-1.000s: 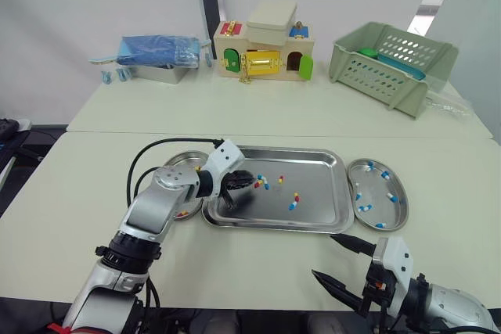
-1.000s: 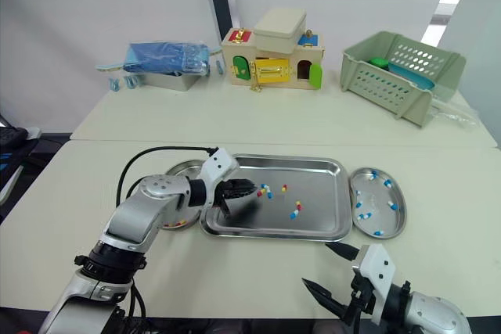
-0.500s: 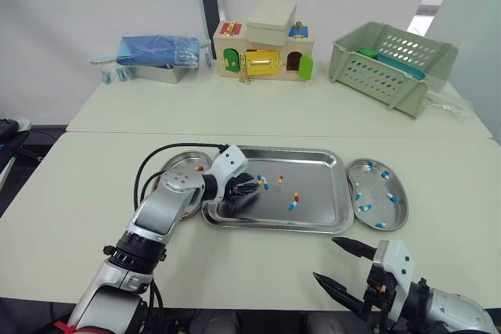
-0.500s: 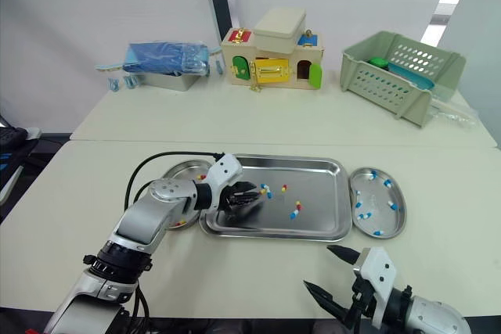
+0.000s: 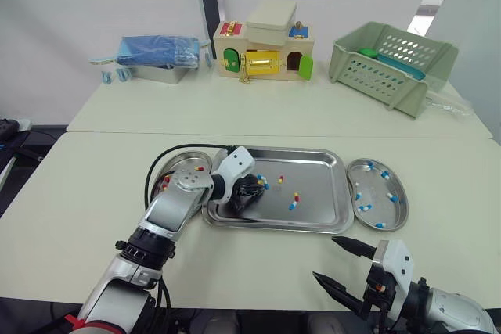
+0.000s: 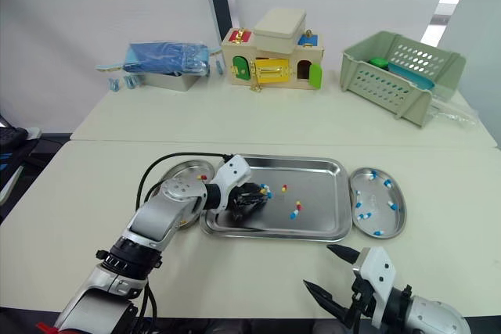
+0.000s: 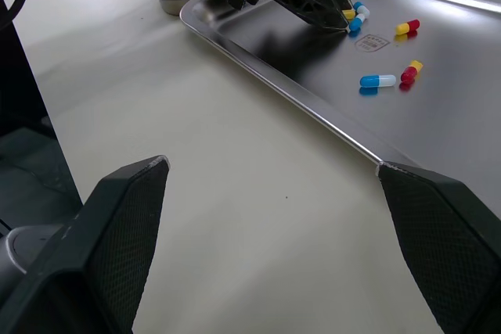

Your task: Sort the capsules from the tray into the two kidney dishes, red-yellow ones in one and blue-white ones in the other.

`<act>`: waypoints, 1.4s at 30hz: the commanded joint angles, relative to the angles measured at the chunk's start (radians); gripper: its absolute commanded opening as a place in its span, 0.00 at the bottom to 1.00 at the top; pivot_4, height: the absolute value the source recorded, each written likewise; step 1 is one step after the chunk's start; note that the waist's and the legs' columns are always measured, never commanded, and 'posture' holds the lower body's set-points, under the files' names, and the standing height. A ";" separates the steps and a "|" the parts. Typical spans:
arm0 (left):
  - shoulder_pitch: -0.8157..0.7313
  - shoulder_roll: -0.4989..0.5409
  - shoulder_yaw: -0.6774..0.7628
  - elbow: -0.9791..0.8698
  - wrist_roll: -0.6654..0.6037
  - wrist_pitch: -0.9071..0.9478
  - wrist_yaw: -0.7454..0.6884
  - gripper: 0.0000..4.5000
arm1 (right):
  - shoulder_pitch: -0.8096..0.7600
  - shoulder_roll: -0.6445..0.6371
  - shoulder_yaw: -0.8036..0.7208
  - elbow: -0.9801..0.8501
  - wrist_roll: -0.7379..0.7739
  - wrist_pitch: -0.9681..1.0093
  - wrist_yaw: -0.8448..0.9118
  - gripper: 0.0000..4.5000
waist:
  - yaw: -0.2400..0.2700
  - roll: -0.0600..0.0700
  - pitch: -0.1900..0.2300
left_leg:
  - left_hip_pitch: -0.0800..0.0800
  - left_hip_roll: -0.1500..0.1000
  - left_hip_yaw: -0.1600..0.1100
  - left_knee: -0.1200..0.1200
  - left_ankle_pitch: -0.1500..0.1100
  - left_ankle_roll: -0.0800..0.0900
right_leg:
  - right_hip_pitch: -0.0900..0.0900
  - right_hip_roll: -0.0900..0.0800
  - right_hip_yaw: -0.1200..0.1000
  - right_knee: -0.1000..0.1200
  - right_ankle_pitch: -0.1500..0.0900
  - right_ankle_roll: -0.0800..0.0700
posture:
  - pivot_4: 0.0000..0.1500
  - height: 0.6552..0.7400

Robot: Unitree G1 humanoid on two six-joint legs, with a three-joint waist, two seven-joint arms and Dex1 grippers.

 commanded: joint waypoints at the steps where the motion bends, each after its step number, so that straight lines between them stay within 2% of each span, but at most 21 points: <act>1: -0.011 -0.003 -0.009 -0.009 0.004 -0.008 -0.006 0.31 | -0.004 0.003 0.002 -0.022 0.003 -0.010 -0.001 1.00 | 0.000 0.000 0.000 | 0.000 0.000 0.000 0.000 0.000 0.000 | 0.000 0.000 0.000 0.000 0.000 0.000 | 1.00 1.00; 4: -0.011 -0.001 -0.009 -0.007 0.006 -0.008 -0.008 0.18 | -0.010 0.003 0.004 -0.019 0.004 -0.009 -0.002 1.00 | 0.000 0.000 0.000 | 0.000 0.000 0.000 0.000 0.000 0.000 | 0.000 0.000 0.000 0.000 0.000 0.000 | 1.00 1.00; 7: -0.013 0.001 -0.007 -0.006 0.008 -0.008 -0.008 0.00 | -0.015 0.003 0.004 -0.016 0.004 -0.009 -0.003 1.00 | 0.000 0.000 0.000 | 0.000 0.000 0.000 0.000 0.000 0.000 | 0.000 0.000 0.000 0.000 0.000 0.000 | 1.00 1.00; 14: -0.013 -0.003 0.001 -0.009 0.009 -0.019 -0.005 0.00 | -0.023 0.002 0.007 -0.012 0.002 -0.011 -0.001 1.00 | 0.000 0.000 0.000 | 0.000 0.000 0.000 0.000 0.000 0.000 | 0.000 0.000 0.000 0.000 0.000 0.000 | 1.00 1.00; 19: -0.001 0.015 0.034 -0.091 -0.039 0.028 -0.031 0.00 | -0.015 -0.002 0.010 -0.014 0.001 -0.022 0.011 1.00 | 0.000 0.000 0.000 | 0.000 0.000 0.000 0.000 0.000 0.000 | 0.000 0.000 0.000 0.000 0.000 0.000 | 1.00 1.00; 26: 0.082 0.172 0.182 -0.289 -0.136 0.194 -0.043 0.00 | -0.009 -0.028 0.028 0.000 -0.016 -0.054 0.059 1.00 | -0.011 0.000 0.000 | 0.001 0.001 0.000 -0.001 0.000 0.000 | 0.000 0.000 0.000 0.000 0.000 0.000 | 1.00 1.00; 31: 0.162 0.284 0.308 -0.302 -0.155 0.225 -0.013 0.00 | -0.039 -0.051 0.017 0.023 -0.009 -0.061 0.095 1.00 | -0.007 0.000 0.000 | 0.000 0.000 0.000 -0.001 0.000 0.000 | 0.000 0.000 0.000 0.000 0.000 0.000 | 1.00 1.00; 37: 0.239 0.336 0.393 -0.258 -0.158 0.201 0.022 0.00 | -0.080 -0.063 0.011 0.052 0.002 -0.057 0.126 1.00 | -0.002 0.000 0.000 | 0.000 0.000 0.000 -0.001 0.000 0.000 | 0.000 0.000 0.000 0.000 0.000 0.000 | 1.00 1.00; 42: 0.272 0.332 0.406 -0.241 -0.164 0.169 0.042 0.00 | -0.104 -0.068 0.011 0.069 0.004 -0.053 0.142 1.00 | 0.000 0.000 0.000 | 0.000 0.000 0.000 -0.001 0.000 0.000 | 0.000 0.000 0.000 0.000 0.000 0.000 | 1.00 1.00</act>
